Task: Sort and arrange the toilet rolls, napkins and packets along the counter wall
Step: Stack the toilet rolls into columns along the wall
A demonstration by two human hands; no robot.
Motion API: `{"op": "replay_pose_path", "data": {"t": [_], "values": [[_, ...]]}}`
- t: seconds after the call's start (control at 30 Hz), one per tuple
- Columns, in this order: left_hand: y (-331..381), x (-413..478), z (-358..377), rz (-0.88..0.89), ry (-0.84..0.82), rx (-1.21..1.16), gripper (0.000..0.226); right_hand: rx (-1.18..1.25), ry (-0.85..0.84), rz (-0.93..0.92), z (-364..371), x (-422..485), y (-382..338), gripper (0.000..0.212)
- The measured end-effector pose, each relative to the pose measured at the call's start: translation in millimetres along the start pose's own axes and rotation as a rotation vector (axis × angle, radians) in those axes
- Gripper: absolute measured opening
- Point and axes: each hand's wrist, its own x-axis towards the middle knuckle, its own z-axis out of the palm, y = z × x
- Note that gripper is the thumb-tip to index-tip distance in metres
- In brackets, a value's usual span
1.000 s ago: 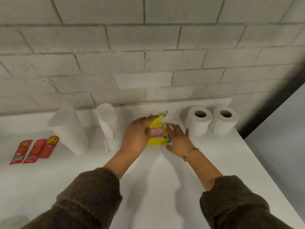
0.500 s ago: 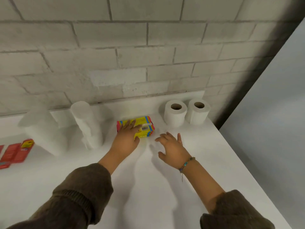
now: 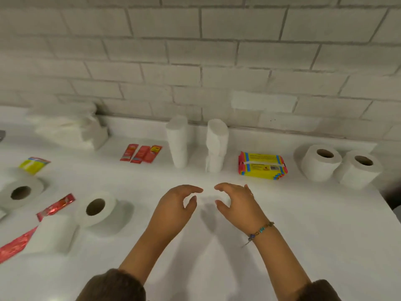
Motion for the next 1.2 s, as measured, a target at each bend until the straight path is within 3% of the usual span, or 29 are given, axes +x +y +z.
{"op": "replay_pose_path", "data": {"t": [0.13,0.3,0.47,0.6,0.83,0.93,1.07,1.2], "values": [[-26.2,-22.4,-48.1,-0.009,0.073,0.018,0.025,0.017,-0.004,-0.049,23.7,5.6,-49.0,0.036],[-71.3,-51.9,-104.8,-0.006,0.052,0.018,0.026,0.038,0.002,-0.075,66.2,10.9,-116.6,0.034],[-150.5,-73.6,-191.7,0.038,0.07,0.013,0.025,0.034,0.098,-0.056,122.7,12.8,-202.2,0.031],[-225.0,-85.0,-246.1,-0.063,0.128,-0.062,0.026,-0.004,0.187,-0.109,170.4,9.6,-270.5,0.02],[-306.7,-110.4,-282.3,-0.224,0.048,-0.101,0.027,-0.029,0.069,-0.076,245.3,12.7,-333.9,0.026],[-324.9,-117.1,-281.1,-0.241,0.017,-0.106,0.026,-0.04,-0.013,-0.017,270.4,15.1,-345.1,0.032],[-341.7,-118.2,-281.8,-0.251,0.006,-0.1,0.024,-0.06,-0.075,0.156,298.9,18.0,-351.8,0.058],[-351.6,-113.6,-289.9,-0.256,0.048,-0.127,0.025,0.141,-0.134,0.393,313.2,24.2,-355.3,0.083]]}}
